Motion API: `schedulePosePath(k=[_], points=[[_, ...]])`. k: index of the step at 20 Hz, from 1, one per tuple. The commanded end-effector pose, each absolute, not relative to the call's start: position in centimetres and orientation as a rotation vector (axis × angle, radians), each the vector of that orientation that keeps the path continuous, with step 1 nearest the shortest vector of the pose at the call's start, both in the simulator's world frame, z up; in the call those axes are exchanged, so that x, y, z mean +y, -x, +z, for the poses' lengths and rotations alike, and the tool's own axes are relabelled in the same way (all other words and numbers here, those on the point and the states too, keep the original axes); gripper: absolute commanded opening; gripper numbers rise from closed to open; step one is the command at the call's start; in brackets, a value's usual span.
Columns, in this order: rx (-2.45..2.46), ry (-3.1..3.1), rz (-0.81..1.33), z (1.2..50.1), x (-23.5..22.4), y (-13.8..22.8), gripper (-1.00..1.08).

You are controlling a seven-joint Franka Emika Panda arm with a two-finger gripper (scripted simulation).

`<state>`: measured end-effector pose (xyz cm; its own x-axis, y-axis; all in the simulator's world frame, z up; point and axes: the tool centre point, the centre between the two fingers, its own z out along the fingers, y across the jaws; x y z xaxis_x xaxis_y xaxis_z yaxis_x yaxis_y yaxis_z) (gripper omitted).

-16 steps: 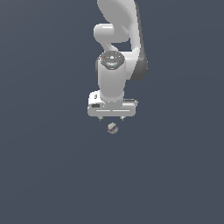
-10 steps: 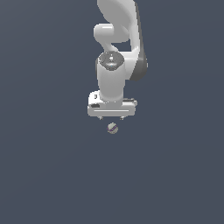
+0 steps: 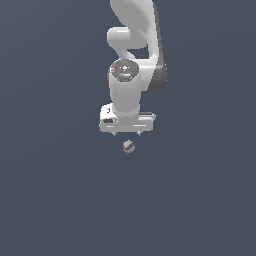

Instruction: Pick up the object and move it to a goal position.

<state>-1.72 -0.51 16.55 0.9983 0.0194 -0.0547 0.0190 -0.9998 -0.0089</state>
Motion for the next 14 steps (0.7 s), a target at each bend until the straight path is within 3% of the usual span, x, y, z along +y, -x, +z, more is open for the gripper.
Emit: schedulePosePath(k=[1, 14], points=[[-0.039, 3.132, 0.085, 16.5, -0.5, 1.7, 1.00], [-0.321, 3.121, 0.059, 13.8, -0.4, 2.1, 1.00]])
